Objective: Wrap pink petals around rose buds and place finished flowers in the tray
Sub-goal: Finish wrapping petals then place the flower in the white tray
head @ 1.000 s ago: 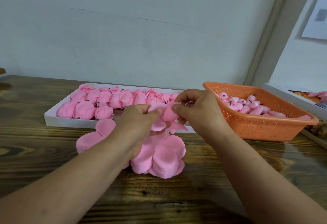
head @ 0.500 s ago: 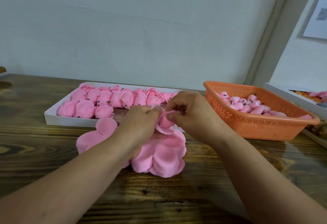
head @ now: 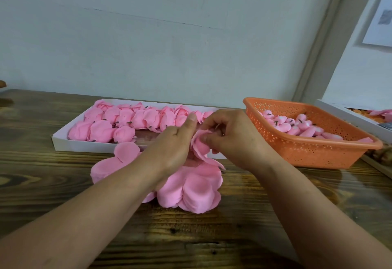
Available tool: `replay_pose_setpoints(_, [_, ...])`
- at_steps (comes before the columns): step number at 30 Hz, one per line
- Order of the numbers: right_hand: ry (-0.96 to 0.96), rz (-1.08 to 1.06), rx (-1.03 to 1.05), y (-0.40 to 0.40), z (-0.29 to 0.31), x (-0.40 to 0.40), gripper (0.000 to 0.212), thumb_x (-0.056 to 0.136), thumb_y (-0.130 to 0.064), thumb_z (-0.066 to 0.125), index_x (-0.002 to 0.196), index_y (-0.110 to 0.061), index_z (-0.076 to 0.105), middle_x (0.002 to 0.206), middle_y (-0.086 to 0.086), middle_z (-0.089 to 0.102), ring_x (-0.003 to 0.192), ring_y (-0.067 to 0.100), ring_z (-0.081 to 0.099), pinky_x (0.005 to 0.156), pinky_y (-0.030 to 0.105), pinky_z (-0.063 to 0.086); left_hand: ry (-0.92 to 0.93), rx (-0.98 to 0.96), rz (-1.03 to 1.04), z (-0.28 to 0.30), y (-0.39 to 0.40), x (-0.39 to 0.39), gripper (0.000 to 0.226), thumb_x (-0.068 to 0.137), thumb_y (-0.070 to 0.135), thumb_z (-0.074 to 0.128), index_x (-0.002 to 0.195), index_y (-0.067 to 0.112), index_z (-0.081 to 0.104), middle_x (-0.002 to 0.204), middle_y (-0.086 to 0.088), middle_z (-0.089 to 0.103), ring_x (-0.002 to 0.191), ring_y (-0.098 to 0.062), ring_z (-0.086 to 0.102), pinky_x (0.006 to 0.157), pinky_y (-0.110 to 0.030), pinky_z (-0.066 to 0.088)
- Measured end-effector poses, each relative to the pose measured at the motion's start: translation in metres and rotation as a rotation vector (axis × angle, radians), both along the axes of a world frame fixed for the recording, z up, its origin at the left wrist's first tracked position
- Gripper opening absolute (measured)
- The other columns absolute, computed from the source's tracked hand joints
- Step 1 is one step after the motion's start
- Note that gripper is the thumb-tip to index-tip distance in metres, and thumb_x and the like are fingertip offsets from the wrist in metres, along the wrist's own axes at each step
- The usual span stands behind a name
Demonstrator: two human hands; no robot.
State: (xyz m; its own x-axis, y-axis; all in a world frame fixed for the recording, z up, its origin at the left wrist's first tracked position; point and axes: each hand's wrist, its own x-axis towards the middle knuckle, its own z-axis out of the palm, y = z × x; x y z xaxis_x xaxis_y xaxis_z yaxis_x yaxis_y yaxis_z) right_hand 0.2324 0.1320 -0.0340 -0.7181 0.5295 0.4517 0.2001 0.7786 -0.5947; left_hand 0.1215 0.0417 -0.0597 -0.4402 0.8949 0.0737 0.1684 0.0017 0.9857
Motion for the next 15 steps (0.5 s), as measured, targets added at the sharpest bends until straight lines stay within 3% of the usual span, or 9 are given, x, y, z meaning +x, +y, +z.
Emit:
replay_pose_setpoints(4, [0.054,0.001,-0.142,0.002,0.002,0.002,0.029,0.077,0.005,0.068,0.065,-0.019,0.056,0.052,-0.004,0.056,0.047,0.012,0.056,0.046,0.018,0.042,-0.248,-0.02,0.0,0.006,-0.001,-0.007,0.041,0.101,0.034,0.043,0.091,0.006,0.071,0.085,-0.02,0.073,0.069,-0.026,0.07,0.064,-0.03,0.061])
replay_pose_setpoints(8, [0.072,0.05,-0.229,0.002,0.001,0.003,0.019,0.077,0.006,0.067,0.07,-0.009,0.059,0.053,0.008,0.059,0.041,0.011,0.056,0.046,0.021,0.046,-0.29,-0.057,-0.081,0.002,-0.001,-0.016,0.017,0.093,0.008,0.057,0.099,0.002,0.072,0.091,-0.021,0.072,0.075,-0.026,0.068,0.072,-0.031,0.06])
replay_pose_setpoints(12, [0.106,0.06,-0.265,0.004,0.0,0.003,0.019,0.078,0.006,0.066,0.067,-0.007,0.059,0.048,0.001,0.06,0.039,0.01,0.055,0.045,0.025,0.048,-0.35,-0.075,-0.153,0.0,-0.001,-0.019,0.02,0.088,0.008,0.06,0.104,0.0,0.069,0.088,-0.018,0.071,0.068,-0.02,0.07,0.062,-0.026,0.059])
replay_pose_setpoints(15, [0.106,0.057,-0.273,0.003,-0.003,0.001,0.02,0.079,0.007,0.064,0.065,-0.006,0.059,0.042,-0.003,0.057,0.037,0.008,0.054,0.04,0.021,0.045,-0.35,-0.083,-0.184,-0.003,-0.001,-0.019,0.037,0.069,0.016,0.068,0.102,0.001,0.068,0.088,-0.016,0.073,0.071,-0.022,0.071,0.068,-0.029,0.061])
